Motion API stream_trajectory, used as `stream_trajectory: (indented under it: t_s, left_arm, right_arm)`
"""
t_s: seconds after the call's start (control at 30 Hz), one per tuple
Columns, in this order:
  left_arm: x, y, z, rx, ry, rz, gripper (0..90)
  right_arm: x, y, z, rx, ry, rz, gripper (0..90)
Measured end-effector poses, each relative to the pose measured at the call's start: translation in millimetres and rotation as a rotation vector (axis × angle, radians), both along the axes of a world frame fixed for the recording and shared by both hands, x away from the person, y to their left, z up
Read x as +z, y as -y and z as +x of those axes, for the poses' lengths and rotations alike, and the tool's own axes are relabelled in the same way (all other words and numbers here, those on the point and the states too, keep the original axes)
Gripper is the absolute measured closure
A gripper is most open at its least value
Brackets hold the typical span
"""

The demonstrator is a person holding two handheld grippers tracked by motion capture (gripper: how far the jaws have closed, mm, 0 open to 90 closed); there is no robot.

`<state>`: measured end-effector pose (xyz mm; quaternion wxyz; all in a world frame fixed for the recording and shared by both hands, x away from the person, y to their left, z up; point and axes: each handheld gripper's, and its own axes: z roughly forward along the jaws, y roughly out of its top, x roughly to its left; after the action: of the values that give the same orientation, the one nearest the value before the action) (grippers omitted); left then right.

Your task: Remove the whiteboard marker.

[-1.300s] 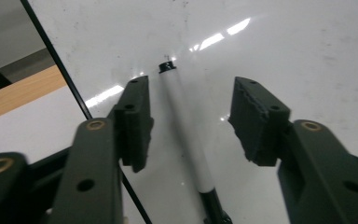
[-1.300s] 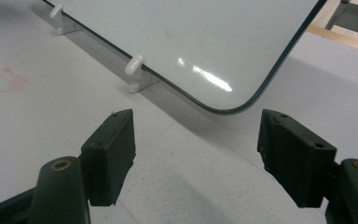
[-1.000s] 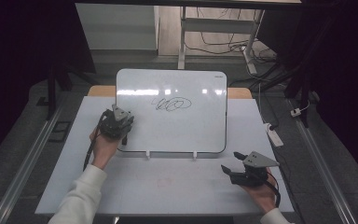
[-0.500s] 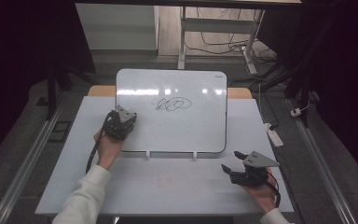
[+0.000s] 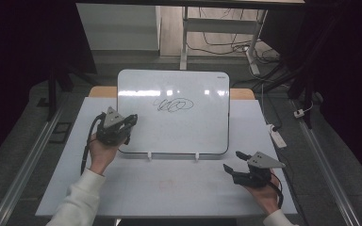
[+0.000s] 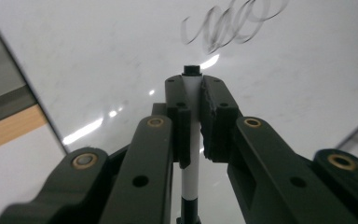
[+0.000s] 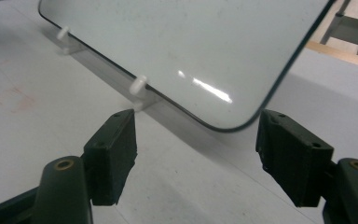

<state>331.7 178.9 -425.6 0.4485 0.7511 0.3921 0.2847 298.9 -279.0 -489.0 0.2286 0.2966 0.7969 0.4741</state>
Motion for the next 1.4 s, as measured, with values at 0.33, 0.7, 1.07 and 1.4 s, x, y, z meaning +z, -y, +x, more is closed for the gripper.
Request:
stream_trajectory:
  t_s: [0.33,0.7,1.07,1.4]
  left_arm:
    - [5.2,65.2,-14.3,-0.222,-0.007,-0.042,81.4]
    - [2.8,124.4,-22.4,-0.356,-0.011,-0.022,81.4]
    - [1.6,139.4,-27.2,-0.38,-0.007,-0.018,81.4]
    - [0.6,146.5,-29.4,-0.388,-0.003,-0.017,81.3]
  right_arm:
    - [17.3,-28.8,0.6,0.071,-0.081,0.043,30.5]
    - [24.1,-93.3,13.7,0.154,-0.177,0.044,33.5]
    - [22.5,-127.6,21.0,0.178,-0.272,0.101,47.3]
    - [17.8,-134.6,27.9,0.178,-0.35,0.146,68.3]
